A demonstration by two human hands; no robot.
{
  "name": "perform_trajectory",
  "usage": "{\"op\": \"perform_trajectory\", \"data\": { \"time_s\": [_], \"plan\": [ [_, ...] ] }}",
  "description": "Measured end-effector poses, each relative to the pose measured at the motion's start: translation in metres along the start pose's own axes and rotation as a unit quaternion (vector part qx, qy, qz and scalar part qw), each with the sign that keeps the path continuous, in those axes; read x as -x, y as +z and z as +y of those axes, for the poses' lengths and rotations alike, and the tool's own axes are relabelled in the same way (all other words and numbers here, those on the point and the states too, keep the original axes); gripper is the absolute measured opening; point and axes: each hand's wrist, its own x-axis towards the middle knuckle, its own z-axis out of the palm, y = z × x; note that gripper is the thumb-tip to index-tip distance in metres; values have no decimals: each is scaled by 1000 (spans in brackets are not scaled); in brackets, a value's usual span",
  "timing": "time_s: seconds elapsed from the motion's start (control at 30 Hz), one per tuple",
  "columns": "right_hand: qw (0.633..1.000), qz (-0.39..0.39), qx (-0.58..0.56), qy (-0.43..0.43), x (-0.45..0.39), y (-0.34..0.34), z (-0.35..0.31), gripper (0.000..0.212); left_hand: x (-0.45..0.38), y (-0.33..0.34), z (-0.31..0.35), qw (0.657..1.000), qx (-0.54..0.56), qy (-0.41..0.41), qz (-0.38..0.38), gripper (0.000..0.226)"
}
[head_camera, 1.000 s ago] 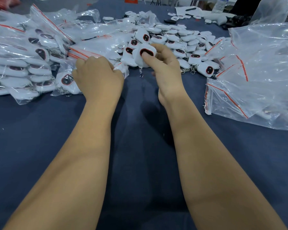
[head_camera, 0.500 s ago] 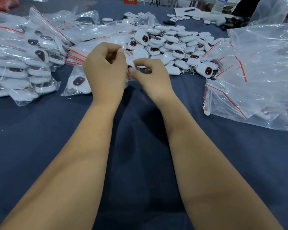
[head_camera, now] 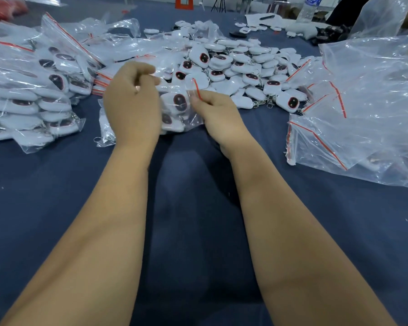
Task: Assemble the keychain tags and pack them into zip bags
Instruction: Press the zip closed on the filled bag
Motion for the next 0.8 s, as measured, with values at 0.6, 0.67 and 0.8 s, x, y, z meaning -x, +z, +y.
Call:
{"op": "perform_trajectory", "data": {
  "time_s": [0.6,0.67,0.8],
  "plan": [
    [887,152,-434,30,-7,-43,-7,23,0,5,-4,964,84,-124,-219,19],
    [884,78,-461,16,-5,-40,-9,24,-1,7,-6,926,132,-176,-306,35],
    [904,34,-425,20,-2,-32,-11,28,1,4,-6,879,174,-249,-368,39]
  ]
}}
